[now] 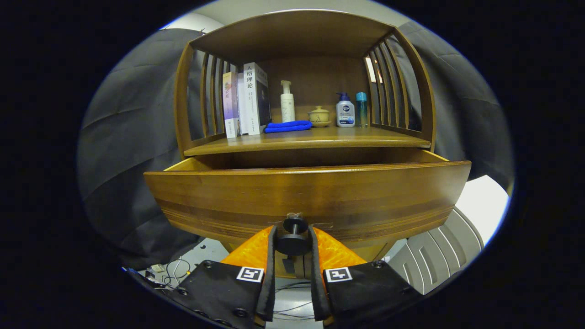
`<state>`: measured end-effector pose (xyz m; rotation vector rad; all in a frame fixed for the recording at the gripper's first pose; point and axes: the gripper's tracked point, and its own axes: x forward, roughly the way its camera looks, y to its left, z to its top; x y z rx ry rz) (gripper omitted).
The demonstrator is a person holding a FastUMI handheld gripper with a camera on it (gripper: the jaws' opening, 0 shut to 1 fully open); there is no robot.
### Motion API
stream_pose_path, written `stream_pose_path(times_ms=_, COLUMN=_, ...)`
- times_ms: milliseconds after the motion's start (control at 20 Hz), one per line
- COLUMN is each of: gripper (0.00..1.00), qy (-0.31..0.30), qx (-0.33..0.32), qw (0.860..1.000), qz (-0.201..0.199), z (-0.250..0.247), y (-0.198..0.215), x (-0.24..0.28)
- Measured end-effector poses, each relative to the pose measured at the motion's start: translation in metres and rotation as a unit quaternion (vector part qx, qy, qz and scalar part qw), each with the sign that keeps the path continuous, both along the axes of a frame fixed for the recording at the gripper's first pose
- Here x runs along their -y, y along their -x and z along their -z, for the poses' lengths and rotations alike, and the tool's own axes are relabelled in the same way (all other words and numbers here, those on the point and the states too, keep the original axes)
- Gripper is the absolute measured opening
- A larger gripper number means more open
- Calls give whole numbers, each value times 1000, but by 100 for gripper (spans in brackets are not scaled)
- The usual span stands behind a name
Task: Pull open the drawer, take out the items inside it, and place them on the countertop above the cabinet.
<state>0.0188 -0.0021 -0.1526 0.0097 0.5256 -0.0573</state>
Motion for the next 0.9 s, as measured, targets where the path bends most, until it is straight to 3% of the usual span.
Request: stream_pose_path(times_ms=900, gripper=35, qy=-9, qx=-10, qw=999, qz=-31, z=-4, y=48, x=-13)
